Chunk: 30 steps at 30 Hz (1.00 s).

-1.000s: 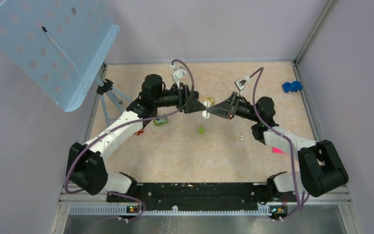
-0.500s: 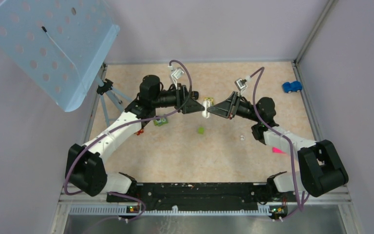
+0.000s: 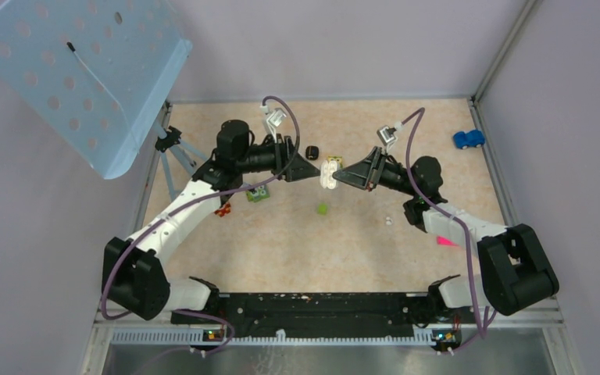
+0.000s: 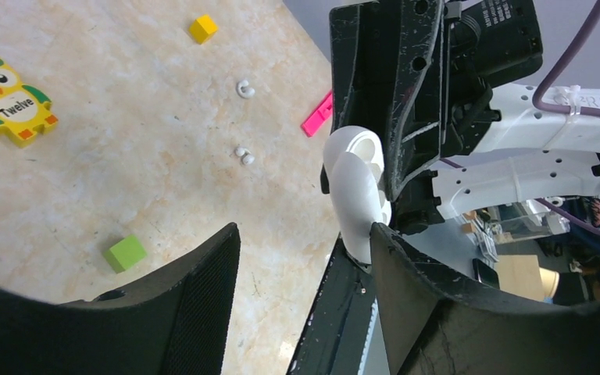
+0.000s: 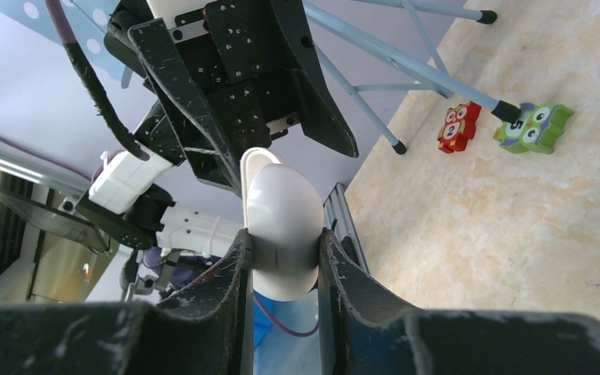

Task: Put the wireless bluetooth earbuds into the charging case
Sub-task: Open the charging case, then pass from the right arm to the left

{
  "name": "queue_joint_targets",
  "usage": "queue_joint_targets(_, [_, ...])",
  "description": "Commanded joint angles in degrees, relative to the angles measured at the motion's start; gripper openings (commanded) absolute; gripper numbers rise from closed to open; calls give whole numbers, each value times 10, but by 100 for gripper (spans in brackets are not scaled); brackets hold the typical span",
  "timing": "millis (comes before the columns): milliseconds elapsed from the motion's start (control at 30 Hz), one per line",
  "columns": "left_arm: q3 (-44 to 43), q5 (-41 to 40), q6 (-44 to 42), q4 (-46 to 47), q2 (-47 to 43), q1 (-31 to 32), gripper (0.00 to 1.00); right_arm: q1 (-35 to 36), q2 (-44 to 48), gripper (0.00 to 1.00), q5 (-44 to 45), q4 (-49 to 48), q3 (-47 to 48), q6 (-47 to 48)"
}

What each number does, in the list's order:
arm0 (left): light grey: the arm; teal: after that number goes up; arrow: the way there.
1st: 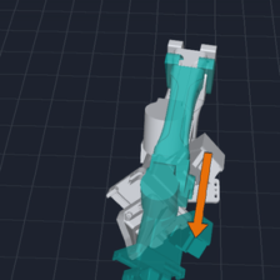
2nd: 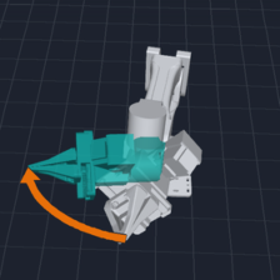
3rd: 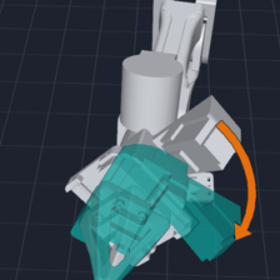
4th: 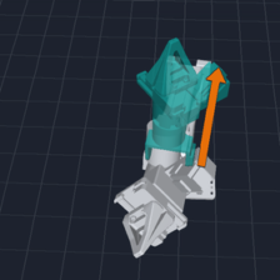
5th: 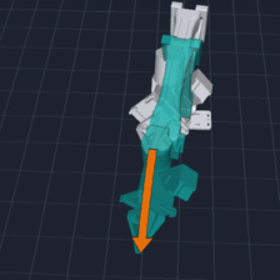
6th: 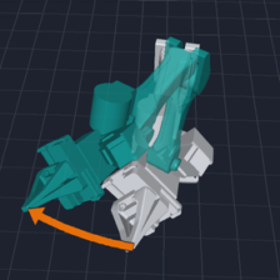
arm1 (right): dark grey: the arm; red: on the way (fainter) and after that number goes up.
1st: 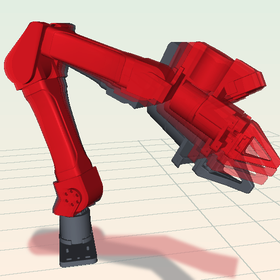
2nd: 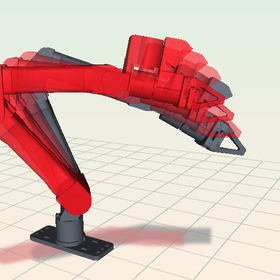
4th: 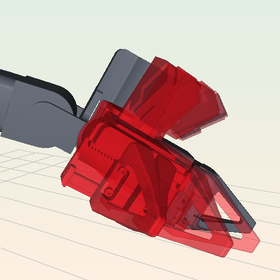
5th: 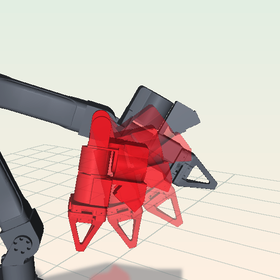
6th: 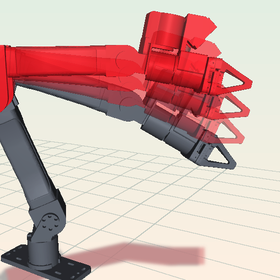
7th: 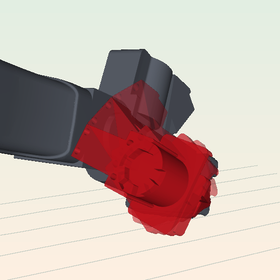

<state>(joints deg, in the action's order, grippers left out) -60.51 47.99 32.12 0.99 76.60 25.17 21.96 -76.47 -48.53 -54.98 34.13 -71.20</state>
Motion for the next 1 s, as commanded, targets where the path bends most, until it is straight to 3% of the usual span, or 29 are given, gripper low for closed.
queue_joint_targets(0, [6,-21,-8,-4,-37,-8,68,4,0,0,-12,-62,8,-9])
queue_joint_targets(100, [16,-21,7,19,-56,-13,72,4,-8,0,-14,-73,8,-14])
queue_joint_targets(200, [24,-28,16,31,-67,-13,82,3,-20,0,-25,-96,11,-26])
queue_joint_targets(433, [90,-90,33,103,-125,-17,85,-3,-64,0,-43,-189,7,-71])
queue_joint_targets(467, [86,-84,38,94,-124,-19,91,-4,-75,0,-48,-214,9,-77])
queue_joint_targets(667, [88,-41,91,127,-92,-21,99,-11,-185,0,-61,-428,25,-174])
queue_joint_targets(800, [112,-54,147,163,-74,-22,99,-6,-223,0,-58,-438,38,-162])
queue_joint_targets(967, [116,-14,155,189,-52,-21,99,4,-236,0,-54,-439,55,-161])
